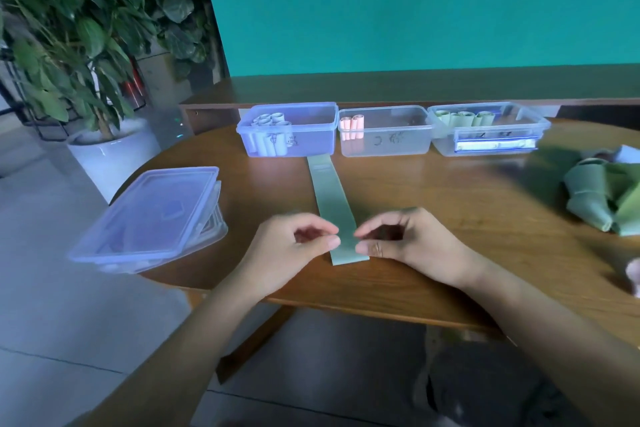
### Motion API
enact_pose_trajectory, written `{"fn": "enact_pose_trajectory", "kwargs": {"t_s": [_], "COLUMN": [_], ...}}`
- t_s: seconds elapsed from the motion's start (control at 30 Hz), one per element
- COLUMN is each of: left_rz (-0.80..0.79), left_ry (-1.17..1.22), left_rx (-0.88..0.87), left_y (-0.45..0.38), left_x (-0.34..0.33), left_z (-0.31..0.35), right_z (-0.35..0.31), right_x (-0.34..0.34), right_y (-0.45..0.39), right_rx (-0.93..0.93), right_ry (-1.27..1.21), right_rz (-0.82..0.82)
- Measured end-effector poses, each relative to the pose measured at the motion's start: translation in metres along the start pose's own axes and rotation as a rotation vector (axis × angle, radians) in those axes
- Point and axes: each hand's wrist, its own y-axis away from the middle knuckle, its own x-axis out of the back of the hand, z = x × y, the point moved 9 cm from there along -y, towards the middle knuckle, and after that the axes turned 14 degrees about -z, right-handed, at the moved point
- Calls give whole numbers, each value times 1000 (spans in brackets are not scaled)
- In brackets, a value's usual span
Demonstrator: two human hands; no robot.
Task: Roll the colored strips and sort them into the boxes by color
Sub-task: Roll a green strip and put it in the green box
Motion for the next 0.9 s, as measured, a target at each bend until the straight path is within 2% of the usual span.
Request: {"fn": "enact_pose_trajectory", "kwargs": {"t_s": [0.23, 0.63, 0.9], "left_rz": [-23, -12, 33], "left_ry": [-263, -300, -444], "left_rx": [-80, -131, -149], "left_y": [18, 20, 25], "left_x": [-11, -14, -19], "left_z": [17, 23, 23], "right_z": [-12, -20, -22], "right_x": [-8, -13, -19], "right_y": [9, 8, 14], "right_rx": [89, 162, 138], "right_ry": [228, 373, 377], "right_rz": [-38, -3, -31]}}
